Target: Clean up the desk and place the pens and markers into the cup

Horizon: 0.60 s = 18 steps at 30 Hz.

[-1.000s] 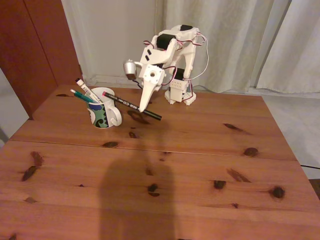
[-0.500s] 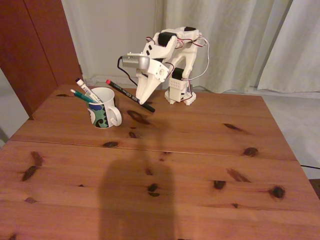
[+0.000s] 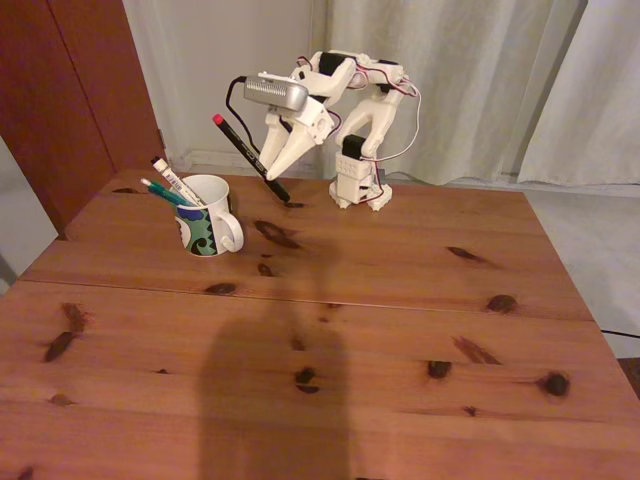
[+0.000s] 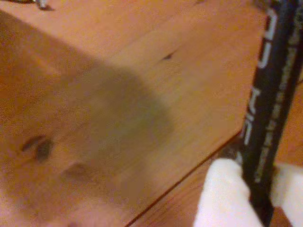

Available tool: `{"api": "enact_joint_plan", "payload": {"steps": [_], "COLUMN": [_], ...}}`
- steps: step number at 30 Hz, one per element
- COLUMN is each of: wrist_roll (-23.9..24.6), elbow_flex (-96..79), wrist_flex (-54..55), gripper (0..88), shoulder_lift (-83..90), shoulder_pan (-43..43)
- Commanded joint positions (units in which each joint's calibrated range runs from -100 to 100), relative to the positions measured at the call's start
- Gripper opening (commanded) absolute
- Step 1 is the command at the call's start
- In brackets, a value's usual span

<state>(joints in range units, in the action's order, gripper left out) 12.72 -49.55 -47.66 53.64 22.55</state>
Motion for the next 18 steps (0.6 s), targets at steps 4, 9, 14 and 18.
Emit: {"api": "enact_joint_plan", "payload": {"steps": [4,9,14,18], "wrist_roll": [-0.5,-0.6,-0.6,-0.7], "elbow_flex": [-0.9,-0.3,0.1,0.1], "wrist_flex": [1.8,1.8,1.9,2.3], "gripper": [1.1,1.0,1.0,1.0], "shoulder_lift": [4.7,4.7,4.1,3.7], "shoulder_pan": [5.1,11.7,17.5,20.4]}}
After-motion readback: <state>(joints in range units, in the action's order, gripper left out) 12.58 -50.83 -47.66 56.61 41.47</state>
